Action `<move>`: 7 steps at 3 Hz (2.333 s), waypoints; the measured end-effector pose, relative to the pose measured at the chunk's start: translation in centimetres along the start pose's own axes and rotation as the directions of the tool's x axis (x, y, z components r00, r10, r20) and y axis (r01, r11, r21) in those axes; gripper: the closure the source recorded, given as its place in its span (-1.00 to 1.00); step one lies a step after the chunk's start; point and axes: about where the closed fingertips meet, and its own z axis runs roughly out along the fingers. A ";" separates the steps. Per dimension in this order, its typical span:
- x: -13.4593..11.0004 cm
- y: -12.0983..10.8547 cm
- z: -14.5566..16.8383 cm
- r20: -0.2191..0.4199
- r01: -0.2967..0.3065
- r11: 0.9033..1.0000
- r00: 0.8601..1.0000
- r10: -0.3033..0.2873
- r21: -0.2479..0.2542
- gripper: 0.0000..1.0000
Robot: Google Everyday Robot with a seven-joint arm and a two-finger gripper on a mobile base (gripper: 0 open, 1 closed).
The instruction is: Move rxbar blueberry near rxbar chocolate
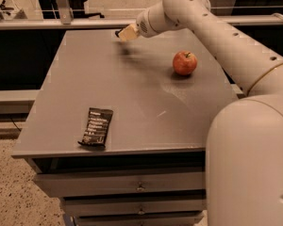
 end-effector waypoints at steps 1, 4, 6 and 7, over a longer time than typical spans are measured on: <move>-1.6 1.9 -4.2 0.025 0.072 0.995 0.997 -0.070 -0.069 1.00; -0.3 5.3 -7.2 0.007 0.108 0.975 0.994 -0.108 -0.196 1.00; 1.4 9.9 -12.5 0.000 0.082 0.951 0.996 -0.086 -0.297 1.00; 2.2 13.0 -15.7 -0.005 0.042 0.938 0.999 -0.046 -0.345 1.00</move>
Offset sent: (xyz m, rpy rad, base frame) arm -0.1472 -0.0325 0.0477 0.0000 0.0607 0.3054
